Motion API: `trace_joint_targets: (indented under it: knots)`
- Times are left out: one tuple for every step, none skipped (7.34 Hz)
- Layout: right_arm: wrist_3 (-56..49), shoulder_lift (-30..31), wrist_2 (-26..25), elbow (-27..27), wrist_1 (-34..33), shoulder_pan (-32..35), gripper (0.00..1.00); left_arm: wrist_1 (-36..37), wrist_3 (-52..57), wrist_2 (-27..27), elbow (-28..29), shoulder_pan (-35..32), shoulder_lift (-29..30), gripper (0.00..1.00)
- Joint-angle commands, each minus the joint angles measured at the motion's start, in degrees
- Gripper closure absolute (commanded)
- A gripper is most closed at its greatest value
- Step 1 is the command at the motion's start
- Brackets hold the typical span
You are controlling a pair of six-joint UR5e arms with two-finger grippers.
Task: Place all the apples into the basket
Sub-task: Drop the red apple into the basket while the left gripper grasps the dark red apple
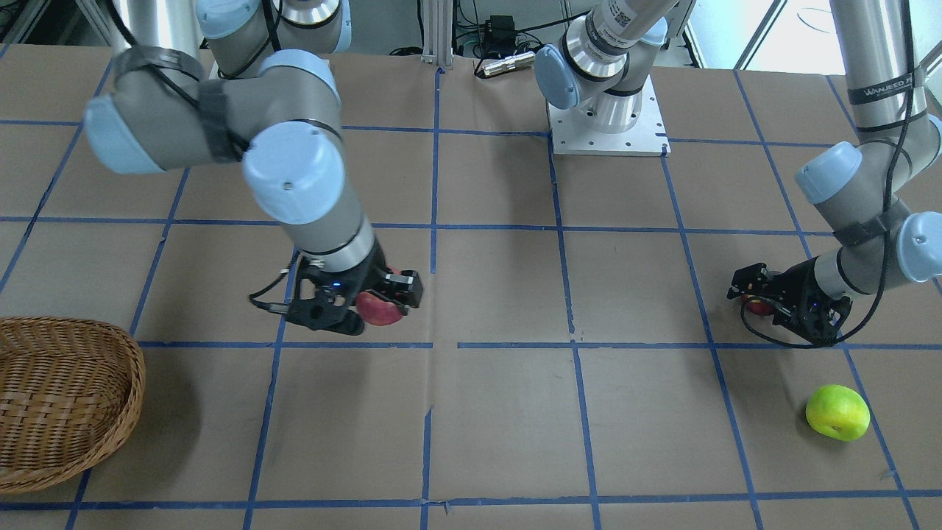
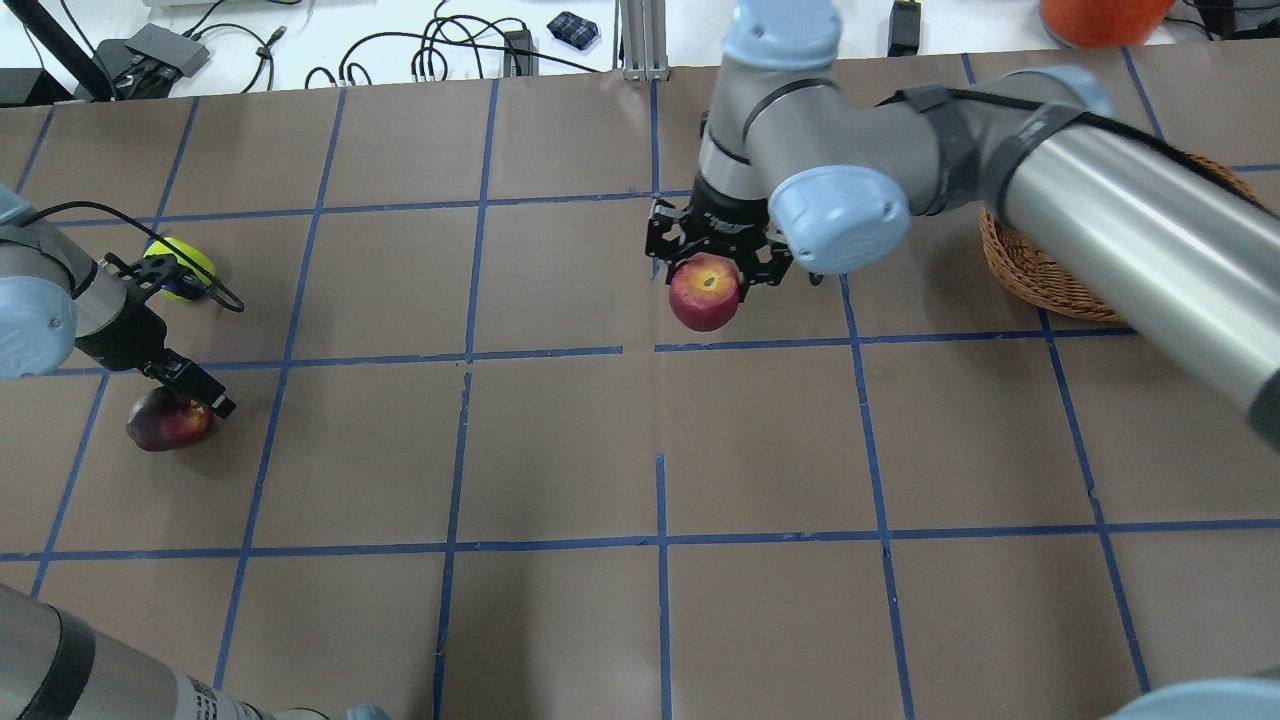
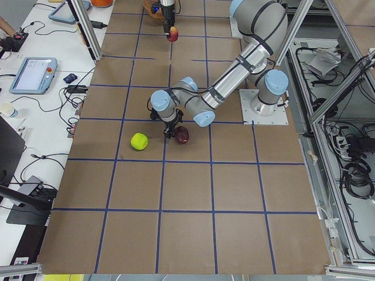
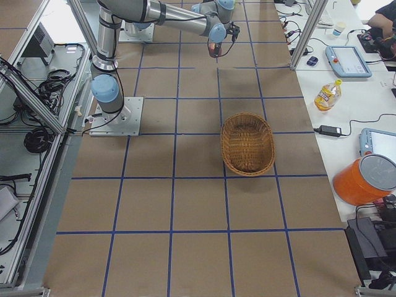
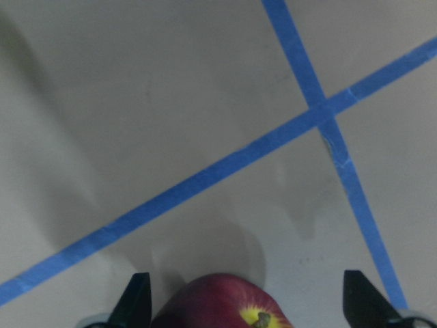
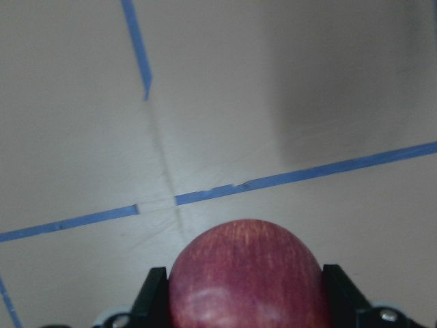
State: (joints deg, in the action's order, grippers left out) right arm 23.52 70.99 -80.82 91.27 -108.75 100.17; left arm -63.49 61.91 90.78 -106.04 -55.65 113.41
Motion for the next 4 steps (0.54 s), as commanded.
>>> trace_joint_targets:
  knots:
    - [-15.4, 3.6, -6.1, -0.2, 6.8, -12.7, 1.00, 0.4, 2.4, 1.4, -0.6, 0.7, -0.6, 0.00]
    - [-22.6, 4.2, -7.8, 0.0, 7.3, -17.4, 1.00, 0.6, 6.3, 1.2, -0.6, 1.1, -0.9, 0.00]
    - [-29.4, 4.1, -9.5, -0.1, 7.0, -23.1, 1.00, 0.5, 10.2, 1.2, -1.3, 1.7, -0.9, 0.00]
    - [-35.1, 3.2, -9.9, -0.4, 6.1, -28.5, 1.00, 1.2, 16.9, 0.6, -3.5, 4.5, -1.2, 0.00]
